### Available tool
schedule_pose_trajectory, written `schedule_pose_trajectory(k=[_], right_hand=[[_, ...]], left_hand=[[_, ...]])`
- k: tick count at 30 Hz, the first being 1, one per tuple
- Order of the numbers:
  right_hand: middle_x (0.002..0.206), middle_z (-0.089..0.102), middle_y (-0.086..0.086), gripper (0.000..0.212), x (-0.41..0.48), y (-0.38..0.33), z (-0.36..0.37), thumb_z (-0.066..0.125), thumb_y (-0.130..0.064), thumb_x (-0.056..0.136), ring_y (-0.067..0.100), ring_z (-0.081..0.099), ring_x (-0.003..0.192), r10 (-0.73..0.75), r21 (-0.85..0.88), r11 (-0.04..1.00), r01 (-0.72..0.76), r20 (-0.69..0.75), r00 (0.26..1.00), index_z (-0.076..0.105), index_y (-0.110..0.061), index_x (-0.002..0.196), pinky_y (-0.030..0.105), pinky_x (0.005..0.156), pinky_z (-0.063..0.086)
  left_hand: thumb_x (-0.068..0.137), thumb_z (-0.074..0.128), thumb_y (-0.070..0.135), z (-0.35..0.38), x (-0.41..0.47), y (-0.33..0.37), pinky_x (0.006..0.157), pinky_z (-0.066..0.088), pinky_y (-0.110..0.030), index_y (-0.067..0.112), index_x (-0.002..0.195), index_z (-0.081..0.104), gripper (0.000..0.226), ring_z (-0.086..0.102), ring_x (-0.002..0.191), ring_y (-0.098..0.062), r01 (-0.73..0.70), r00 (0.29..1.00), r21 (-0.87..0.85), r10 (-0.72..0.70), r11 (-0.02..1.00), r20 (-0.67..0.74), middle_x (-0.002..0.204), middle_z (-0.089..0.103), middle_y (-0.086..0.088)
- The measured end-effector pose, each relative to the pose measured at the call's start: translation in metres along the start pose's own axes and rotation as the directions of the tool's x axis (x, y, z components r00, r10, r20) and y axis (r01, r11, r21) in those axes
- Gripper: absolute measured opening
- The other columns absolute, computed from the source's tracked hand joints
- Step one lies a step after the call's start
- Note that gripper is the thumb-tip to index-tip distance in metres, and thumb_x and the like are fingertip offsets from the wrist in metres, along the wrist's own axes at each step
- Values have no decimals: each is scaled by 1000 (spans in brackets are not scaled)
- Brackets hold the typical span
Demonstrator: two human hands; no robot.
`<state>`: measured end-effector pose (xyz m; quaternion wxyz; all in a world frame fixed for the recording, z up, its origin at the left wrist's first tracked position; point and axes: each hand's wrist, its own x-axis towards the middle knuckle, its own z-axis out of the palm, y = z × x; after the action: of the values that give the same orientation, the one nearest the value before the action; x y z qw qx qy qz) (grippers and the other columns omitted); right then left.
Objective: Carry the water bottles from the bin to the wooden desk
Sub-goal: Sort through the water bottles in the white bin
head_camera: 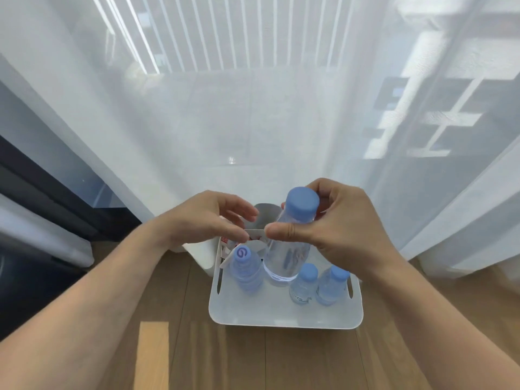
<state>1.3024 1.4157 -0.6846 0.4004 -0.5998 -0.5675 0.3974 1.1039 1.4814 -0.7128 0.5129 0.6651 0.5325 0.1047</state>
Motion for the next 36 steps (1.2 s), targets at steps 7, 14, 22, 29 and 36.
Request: schedule_pose_trajectory(k=[7, 14, 22, 29, 36], right_hand=[[62, 70, -11, 29, 7, 1, 5, 89, -32, 47, 0, 60, 56, -39, -17, 999, 40, 52, 998, 70, -26, 68, 19, 58, 52], [93, 69, -8, 49, 10, 29, -9, 87, -30, 56, 5, 65, 84, 137, -261, 962, -80, 211, 968, 66, -25, 100, 18, 73, 51], [138, 53, -3, 63, 0, 98, 9, 67, -28, 79, 19, 53, 120, 355, -745, 664, -56, 248, 902, 43, -31, 137, 32, 93, 44], [132, 57, 8, 55, -1, 121, 30, 62, -23, 85, 28, 53, 118, 406, -849, 529, -3, 250, 879, 40, -22, 136, 35, 92, 44], [125, 62, 2, 40, -2, 109, 6, 58, -21, 86, 25, 57, 113, 232, -758, 651, -32, 159, 960, 53, -28, 125, 32, 92, 44]], left_hand=[[59, 86, 29, 25, -19, 26, 75, 50, -16, 31, 112, 61, 59, 61, 90, 2, -157, 984, 213, 171, 964, -49, 99, 67, 16], [58, 77, 36, 57, -3, 8, 67, 49, -33, 27, 94, 53, 44, 59, 79, -21, -144, 975, 481, 207, 865, -82, 83, 63, 7], [59, 74, 31, 101, 25, -38, 64, 41, -30, 26, 73, 42, 36, 52, 80, -21, -58, 994, 577, 99, 815, -39, 83, 57, 2], [70, 72, 21, 116, 30, -47, 71, 41, -26, 20, 109, 51, 45, 52, 88, -19, 5, 999, 537, 24, 844, -48, 110, 63, -3], [76, 67, 14, 123, 39, -54, 82, 49, -33, 13, 112, 52, 39, 59, 102, -27, 101, 995, 538, -83, 837, -57, 115, 63, -9]])
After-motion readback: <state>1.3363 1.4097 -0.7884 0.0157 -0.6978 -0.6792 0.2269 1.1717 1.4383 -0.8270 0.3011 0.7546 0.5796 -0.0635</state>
